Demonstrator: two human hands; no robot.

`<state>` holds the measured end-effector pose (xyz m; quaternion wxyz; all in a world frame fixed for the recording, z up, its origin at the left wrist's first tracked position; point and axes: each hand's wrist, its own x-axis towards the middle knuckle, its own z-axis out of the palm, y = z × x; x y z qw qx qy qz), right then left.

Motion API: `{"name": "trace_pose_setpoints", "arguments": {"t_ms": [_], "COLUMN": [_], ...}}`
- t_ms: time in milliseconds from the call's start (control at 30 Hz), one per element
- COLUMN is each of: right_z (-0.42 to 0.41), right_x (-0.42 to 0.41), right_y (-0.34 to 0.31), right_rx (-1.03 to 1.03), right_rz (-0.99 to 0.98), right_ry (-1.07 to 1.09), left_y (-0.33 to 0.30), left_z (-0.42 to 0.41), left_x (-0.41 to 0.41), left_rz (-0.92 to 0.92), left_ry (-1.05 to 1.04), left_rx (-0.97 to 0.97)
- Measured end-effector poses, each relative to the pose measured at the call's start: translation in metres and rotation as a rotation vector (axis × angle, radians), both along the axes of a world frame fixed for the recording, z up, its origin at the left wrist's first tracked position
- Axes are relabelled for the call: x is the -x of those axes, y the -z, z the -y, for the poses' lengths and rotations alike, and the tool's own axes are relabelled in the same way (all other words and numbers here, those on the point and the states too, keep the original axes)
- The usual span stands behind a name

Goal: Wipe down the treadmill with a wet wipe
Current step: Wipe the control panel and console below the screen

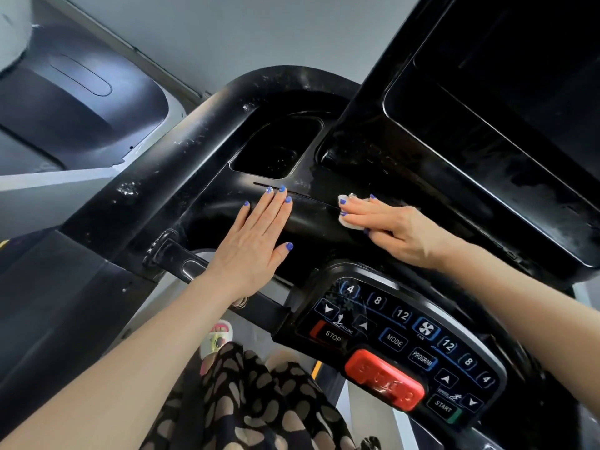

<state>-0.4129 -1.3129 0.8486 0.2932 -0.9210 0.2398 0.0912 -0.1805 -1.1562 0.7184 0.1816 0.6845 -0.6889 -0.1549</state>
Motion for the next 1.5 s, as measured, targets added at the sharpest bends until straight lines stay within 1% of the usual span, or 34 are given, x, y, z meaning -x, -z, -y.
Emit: {"name": "trace_pose_setpoints", "arguments": {"t_ms": [100, 200, 267, 400, 533, 700, 767, 1033, 1133, 1267, 1367, 1500], "right_z": [0.005, 0.007, 0.005, 0.000, 0.009, 0.008, 0.005, -0.002, -0.002, -0.005, -0.003, -0.009], "right_x": [0.027, 0.043, 0.035, -0.007, -0.010, 0.031, 0.035, -0.037, -0.039, -0.039, -0.062, -0.098], "right_y": [-0.016, -0.025, -0.023, -0.003, -0.004, -0.007, -0.006, 0.007, 0.013, 0.020, 0.022, 0.029], "right_rx": [-0.025, 0.000, 0.026, 0.082, 0.099, 0.077, 0.077, 0.088, 0.069, 0.150, 0.232, 0.412], "right_rz": [-0.055, -0.106, -0.130, -0.140, -0.137, -0.082, -0.075, -0.092, -0.001, 0.128, 0.179, 0.142], "right_ry": [-0.037, -0.105, -0.165, -0.340, -0.379, -0.287, -0.254, -0.167, -0.080, -0.031, 0.070, 0.232], "left_y": [0.001, 0.001, -0.001, -0.005, -0.011, -0.010, -0.011, -0.013, -0.013, -0.013, -0.011, -0.012], "left_z": [-0.001, -0.001, -0.001, -0.003, -0.004, -0.005, -0.005, -0.006, -0.006, -0.005, -0.003, 0.005], "left_x": [0.000, 0.002, 0.003, 0.004, 0.006, 0.008, 0.008, 0.009, 0.008, 0.003, -0.015, -0.041], "left_rz": [0.020, 0.036, 0.039, 0.051, 0.060, 0.081, 0.084, 0.076, 0.063, 0.024, 0.027, 0.028], "left_ry": [-0.004, -0.009, -0.022, -0.051, -0.061, -0.078, -0.081, -0.079, -0.074, -0.040, 0.019, 0.090], "left_rx": [0.007, 0.005, 0.007, 0.020, -0.008, -0.007, -0.004, 0.003, -0.004, -0.008, -0.001, -0.027]}}
